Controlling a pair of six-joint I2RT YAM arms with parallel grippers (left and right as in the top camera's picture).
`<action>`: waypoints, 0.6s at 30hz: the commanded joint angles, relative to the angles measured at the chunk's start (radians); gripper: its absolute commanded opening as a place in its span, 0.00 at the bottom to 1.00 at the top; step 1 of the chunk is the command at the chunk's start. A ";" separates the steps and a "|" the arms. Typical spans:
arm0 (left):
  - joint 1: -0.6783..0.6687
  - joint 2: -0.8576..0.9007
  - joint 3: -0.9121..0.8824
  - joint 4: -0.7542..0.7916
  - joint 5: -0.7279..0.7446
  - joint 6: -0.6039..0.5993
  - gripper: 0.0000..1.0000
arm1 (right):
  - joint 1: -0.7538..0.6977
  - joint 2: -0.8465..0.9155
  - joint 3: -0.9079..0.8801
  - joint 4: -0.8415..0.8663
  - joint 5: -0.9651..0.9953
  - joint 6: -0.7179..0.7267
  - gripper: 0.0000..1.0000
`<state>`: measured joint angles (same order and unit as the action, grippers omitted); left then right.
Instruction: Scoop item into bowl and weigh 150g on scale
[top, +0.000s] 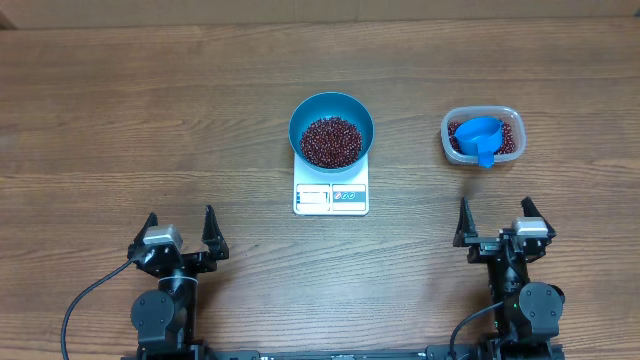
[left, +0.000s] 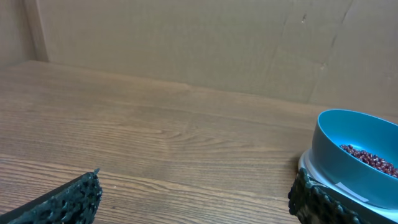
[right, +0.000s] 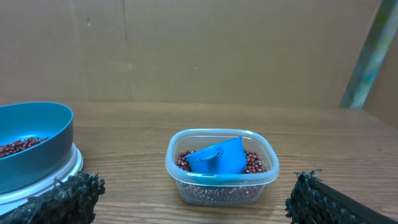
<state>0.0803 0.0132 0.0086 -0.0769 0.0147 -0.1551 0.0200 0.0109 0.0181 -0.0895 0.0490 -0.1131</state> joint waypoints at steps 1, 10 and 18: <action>0.005 -0.009 -0.004 -0.002 0.008 0.002 1.00 | -0.005 -0.009 -0.010 0.004 -0.026 -0.035 1.00; 0.005 -0.009 -0.004 -0.002 0.008 0.002 0.99 | -0.005 -0.009 -0.010 0.002 -0.051 -0.087 1.00; 0.005 -0.009 -0.004 -0.001 0.008 0.002 1.00 | -0.005 -0.008 -0.010 0.001 -0.050 -0.080 1.00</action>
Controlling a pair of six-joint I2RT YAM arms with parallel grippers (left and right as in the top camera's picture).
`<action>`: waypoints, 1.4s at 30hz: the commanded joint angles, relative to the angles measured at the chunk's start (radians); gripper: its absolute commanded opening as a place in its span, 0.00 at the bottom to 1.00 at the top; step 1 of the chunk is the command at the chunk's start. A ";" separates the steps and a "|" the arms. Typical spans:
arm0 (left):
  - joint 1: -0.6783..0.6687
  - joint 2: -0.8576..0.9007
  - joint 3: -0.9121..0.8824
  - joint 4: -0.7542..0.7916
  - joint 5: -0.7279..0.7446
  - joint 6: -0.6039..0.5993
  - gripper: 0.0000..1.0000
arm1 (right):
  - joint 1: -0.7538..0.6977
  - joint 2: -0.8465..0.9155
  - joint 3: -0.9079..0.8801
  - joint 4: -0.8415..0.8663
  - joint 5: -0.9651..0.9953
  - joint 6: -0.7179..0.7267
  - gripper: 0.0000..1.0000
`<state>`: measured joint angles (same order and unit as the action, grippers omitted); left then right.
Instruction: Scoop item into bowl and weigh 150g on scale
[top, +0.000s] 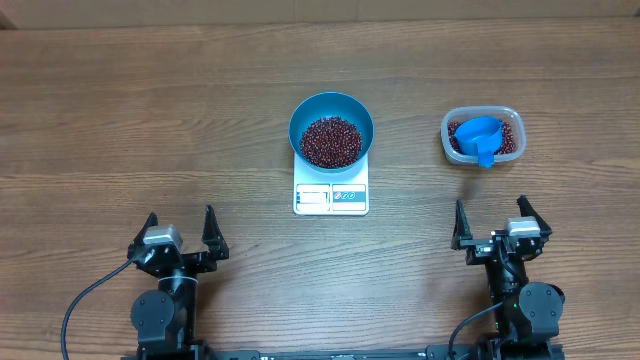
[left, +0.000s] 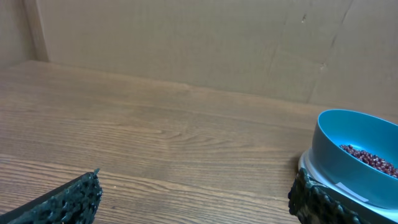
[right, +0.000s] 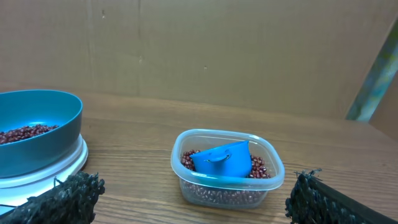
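A blue bowl (top: 331, 130) holding red beans sits on the white scale (top: 331, 197) at the table's middle; the same bowl (left: 360, 152) shows at the right of the left wrist view and the bowl (right: 34, 130) at the left of the right wrist view. A clear tub (top: 482, 136) of beans at the right holds a blue scoop (top: 480, 138), also seen as the scoop (right: 222, 160) from the right wrist. My left gripper (top: 180, 232) stands open near the front left. My right gripper (top: 496, 222) stands open in front of the tub, holding nothing.
A cardboard wall (left: 199, 43) closes off the far side of the wooden table (top: 150, 120). Both arm bases stand at the front edge.
My right gripper has turned slightly to the left, so the tub and bowl sit further right in its view. The left arm, bowl, scale and scoop are unchanged.
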<state>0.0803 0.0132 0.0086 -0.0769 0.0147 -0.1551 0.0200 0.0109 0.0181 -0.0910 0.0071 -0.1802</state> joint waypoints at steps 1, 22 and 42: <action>0.005 -0.009 -0.004 -0.001 0.008 0.002 0.99 | -0.005 -0.008 -0.010 0.002 -0.008 -0.007 1.00; 0.005 -0.009 -0.004 -0.002 0.008 0.002 1.00 | -0.005 0.121 -0.010 0.006 -0.010 -0.004 1.00; 0.005 -0.009 -0.004 -0.001 0.008 0.001 1.00 | -0.004 -0.008 -0.010 0.003 -0.010 -0.004 1.00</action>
